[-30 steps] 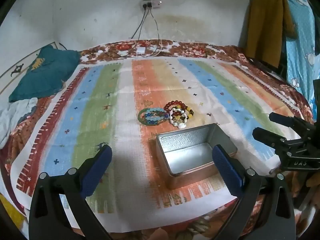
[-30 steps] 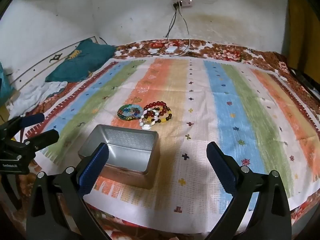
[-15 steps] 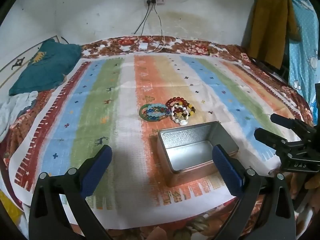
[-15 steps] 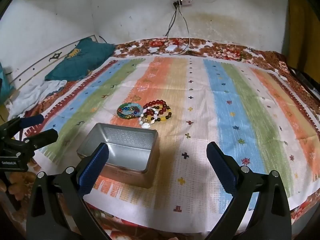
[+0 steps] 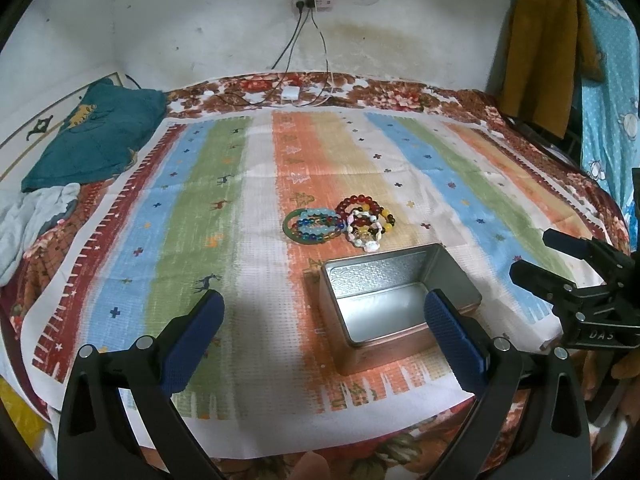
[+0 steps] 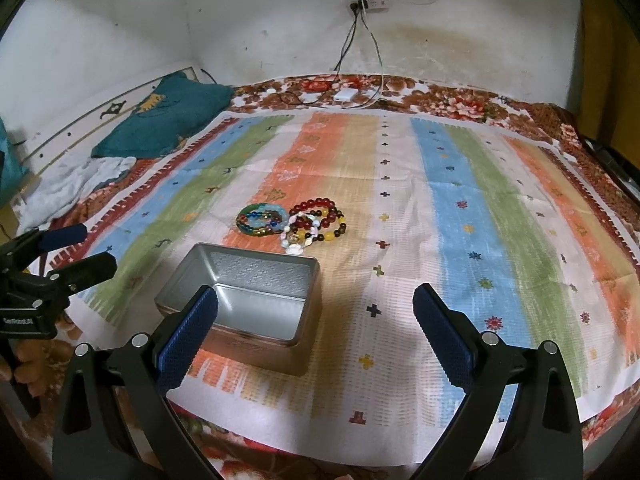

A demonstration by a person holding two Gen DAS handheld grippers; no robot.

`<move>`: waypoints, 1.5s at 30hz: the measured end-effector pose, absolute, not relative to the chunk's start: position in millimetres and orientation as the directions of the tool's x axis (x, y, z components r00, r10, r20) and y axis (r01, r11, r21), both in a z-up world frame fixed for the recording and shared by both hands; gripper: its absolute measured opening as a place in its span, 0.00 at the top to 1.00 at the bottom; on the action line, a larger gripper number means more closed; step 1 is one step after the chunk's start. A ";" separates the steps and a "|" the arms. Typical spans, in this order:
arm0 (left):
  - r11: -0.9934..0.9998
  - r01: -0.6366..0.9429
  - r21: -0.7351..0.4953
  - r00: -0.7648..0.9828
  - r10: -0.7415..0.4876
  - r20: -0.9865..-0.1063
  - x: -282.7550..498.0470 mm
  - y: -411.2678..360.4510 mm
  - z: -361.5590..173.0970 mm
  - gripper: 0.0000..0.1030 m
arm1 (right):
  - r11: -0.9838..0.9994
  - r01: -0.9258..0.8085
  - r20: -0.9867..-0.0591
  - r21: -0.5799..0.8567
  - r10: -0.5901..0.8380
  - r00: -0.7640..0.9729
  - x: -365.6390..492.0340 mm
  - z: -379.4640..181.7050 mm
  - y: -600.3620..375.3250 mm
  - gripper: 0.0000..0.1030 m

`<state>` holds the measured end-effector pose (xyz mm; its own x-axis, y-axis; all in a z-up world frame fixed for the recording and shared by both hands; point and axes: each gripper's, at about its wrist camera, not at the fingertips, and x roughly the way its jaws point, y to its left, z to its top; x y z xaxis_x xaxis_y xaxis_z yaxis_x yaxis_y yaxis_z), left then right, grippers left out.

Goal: Organize jewelry

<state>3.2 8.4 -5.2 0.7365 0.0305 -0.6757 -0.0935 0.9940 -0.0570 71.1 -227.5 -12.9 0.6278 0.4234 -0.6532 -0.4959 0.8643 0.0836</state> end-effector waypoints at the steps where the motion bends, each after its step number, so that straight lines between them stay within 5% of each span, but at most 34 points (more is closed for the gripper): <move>1: 0.994 -0.093 -0.056 0.736 0.031 -0.677 3.1 8.3 -5.5 0.05 | 0.866 -0.493 -0.654 0.084 0.421 0.628 71.3 -13.3 -227.1 0.04; 45: 0.984 -0.163 -0.067 0.636 0.053 -0.770 53.6 40.6 -21.0 0.05 | 0.862 -0.500 -0.711 0.085 0.404 0.575 116.2 -13.1 -214.2 0.04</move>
<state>53.6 40.6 -21.0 0.6358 0.0533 -0.7700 -0.1634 0.9843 -0.0667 116.2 -214.2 -13.1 0.5754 0.4039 -0.7112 -0.4997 0.8620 0.0853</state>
